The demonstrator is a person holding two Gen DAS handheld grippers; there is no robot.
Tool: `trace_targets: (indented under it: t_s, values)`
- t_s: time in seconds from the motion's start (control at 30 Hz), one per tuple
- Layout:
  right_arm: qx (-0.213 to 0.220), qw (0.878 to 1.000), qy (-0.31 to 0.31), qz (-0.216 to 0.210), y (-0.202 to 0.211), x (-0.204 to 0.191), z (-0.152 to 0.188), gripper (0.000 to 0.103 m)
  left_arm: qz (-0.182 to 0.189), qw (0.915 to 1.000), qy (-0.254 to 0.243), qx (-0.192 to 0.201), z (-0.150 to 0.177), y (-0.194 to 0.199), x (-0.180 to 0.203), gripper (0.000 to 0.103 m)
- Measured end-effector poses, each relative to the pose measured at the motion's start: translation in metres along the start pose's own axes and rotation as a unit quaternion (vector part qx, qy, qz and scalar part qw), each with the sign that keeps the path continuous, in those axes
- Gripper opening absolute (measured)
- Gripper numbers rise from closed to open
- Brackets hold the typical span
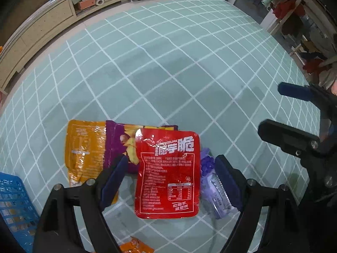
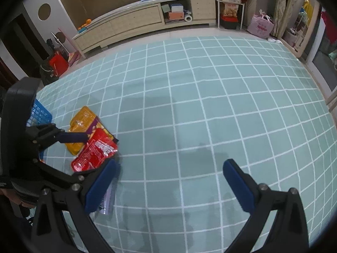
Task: Organize snacks
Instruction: 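Grasp the red crispy snack pouch with the left gripper and lift it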
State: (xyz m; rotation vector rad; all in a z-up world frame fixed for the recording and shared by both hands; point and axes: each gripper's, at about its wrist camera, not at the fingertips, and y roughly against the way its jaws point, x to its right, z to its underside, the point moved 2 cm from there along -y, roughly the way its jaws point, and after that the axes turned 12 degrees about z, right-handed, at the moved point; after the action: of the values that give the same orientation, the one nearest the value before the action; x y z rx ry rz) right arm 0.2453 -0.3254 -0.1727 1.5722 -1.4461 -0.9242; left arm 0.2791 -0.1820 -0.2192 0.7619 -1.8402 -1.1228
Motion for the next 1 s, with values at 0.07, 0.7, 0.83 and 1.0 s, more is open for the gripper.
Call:
trace_targets:
  t_s: [0.07,0.7,0.83,1.0]
  values:
    - [-0.006,1.0,-0.004,-0.01,-0.002,-0.001,-0.001,0.103,0.001,1.0,-0.006,-0.004,0.0,-0.001,0.006,0.081]
    - [-0.011,1.0,-0.018,-0.022,-0.001,0.001,0.001,0.103,-0.009,0.9998,0.017,0.003,0.001,0.021,0.026,0.011]
    - [-0.015,0.999,-0.02,-0.028,0.0,-0.001,0.003,0.103,-0.013,0.9996,0.016,0.017,0.007,0.037,0.025,0.011]
    - [-0.023,0.998,-0.024,-0.05,-0.003,-0.018,0.004,0.103,-0.03,0.9988,0.022,0.032,0.017,0.056,0.02,0.011]
